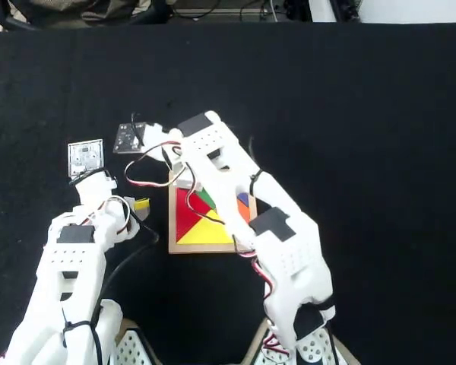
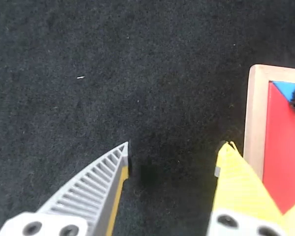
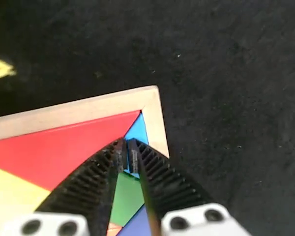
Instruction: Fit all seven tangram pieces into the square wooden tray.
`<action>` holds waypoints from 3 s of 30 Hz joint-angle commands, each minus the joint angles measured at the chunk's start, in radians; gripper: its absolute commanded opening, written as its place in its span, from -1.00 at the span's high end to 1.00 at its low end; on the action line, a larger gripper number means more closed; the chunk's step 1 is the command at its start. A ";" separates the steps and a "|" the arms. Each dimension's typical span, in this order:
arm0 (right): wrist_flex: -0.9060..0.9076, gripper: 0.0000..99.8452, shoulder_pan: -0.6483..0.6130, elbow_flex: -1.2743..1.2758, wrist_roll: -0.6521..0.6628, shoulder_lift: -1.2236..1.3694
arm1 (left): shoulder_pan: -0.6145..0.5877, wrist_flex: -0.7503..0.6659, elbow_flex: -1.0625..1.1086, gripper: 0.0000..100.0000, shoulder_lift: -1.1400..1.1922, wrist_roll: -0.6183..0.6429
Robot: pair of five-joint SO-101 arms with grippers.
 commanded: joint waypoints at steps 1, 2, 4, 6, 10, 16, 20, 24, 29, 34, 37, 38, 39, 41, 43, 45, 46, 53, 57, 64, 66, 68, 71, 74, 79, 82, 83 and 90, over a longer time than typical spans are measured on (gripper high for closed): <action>0.126 0.98 0.031 -0.134 -0.017 -0.085 | 0.007 -0.015 -0.004 0.44 -0.014 0.003; 0.180 0.98 0.034 -0.176 -0.017 -0.122 | 0.007 -0.015 -0.004 0.44 -0.014 0.003; 0.299 0.98 0.037 -0.251 -0.017 -0.206 | 0.007 -0.015 -0.004 0.44 -0.014 0.003; 0.397 0.98 0.063 -0.300 -0.018 -0.294 | 0.007 -0.015 -0.004 0.44 -0.014 0.005; 0.482 0.98 0.172 -0.314 -0.160 -0.456 | 0.007 -0.015 -0.004 0.44 -0.014 0.006; 0.511 0.98 0.342 -0.151 -0.411 -0.843 | 0.007 -0.017 -0.004 0.44 -0.018 0.002; 0.338 0.98 0.344 0.182 -0.422 -1.239 | 0.008 -0.011 -0.018 0.44 -0.021 0.005; 0.087 0.98 0.374 0.596 -0.428 -1.580 | -0.025 0.087 -0.136 0.58 -0.023 -0.002; -0.069 0.98 0.543 0.737 -0.578 -1.715 | -0.104 0.377 -0.542 0.95 -0.023 -0.003; -0.092 0.98 0.634 0.627 -0.655 -1.696 | -0.134 0.709 -1.046 0.91 -0.032 -0.084; -0.026 0.98 0.634 0.619 -0.657 -1.738 | -0.128 0.870 -1.155 0.93 -0.103 -0.130; -0.005 0.98 0.631 0.636 -0.657 -1.764 | -0.130 0.884 -1.138 0.95 -0.149 -0.137; 0.009 0.98 0.629 0.662 -0.657 -1.796 | -0.136 0.879 -1.092 0.94 -0.207 -0.137; -0.005 0.98 0.629 0.742 -0.657 -1.870 | -0.136 0.793 -0.923 0.94 -0.345 -0.137; -0.064 0.98 0.629 0.863 -0.657 -1.956 | -0.130 0.663 -0.693 0.94 -0.508 -0.137; -0.161 0.98 0.631 1.001 -0.657 -2.035 | -0.127 0.523 -0.479 0.92 -0.674 -0.137; -0.219 0.98 0.635 1.072 -0.654 -2.068 | -0.127 0.446 -0.377 0.89 -0.740 -0.137; -0.603 0.98 0.631 1.366 -0.657 -2.101 | -0.127 0.074 -0.104 0.70 -0.686 -0.092; -0.637 0.98 0.638 1.526 -0.657 -2.104 | -0.127 0.048 -0.022 0.70 -0.608 -0.094; -0.712 0.98 0.638 1.825 -0.655 -2.104 | -0.133 -0.265 0.417 0.70 -0.635 -0.226; -0.770 0.98 0.657 1.908 -0.651 -2.104 | -0.148 -0.204 0.406 0.70 -0.646 -0.287; -0.812 0.98 0.697 1.923 -0.657 -2.100 | -0.159 -0.183 0.401 0.69 -0.664 -0.293; -0.821 0.98 0.723 1.874 -0.684 -2.127 | -0.157 -0.186 0.406 0.67 -0.709 -0.295; -0.750 0.98 0.723 1.797 -0.750 -2.172 | -0.168 -0.106 0.395 0.56 -0.753 -0.296; -0.391 0.98 0.715 1.627 -0.853 -2.292 | -0.159 0.224 0.274 0.52 -0.867 -0.233; -0.173 0.98 0.713 1.567 -0.891 -2.390 | -0.124 0.508 0.156 0.52 -0.961 -0.140; -0.121 0.98 0.701 1.567 -0.893 -2.422 | -0.107 0.571 0.133 0.52 -0.994 -0.132; 0.037 0.62 0.661 1.656 -0.896 -2.454 | -0.025 0.471 0.237 0.52 -1.051 -0.137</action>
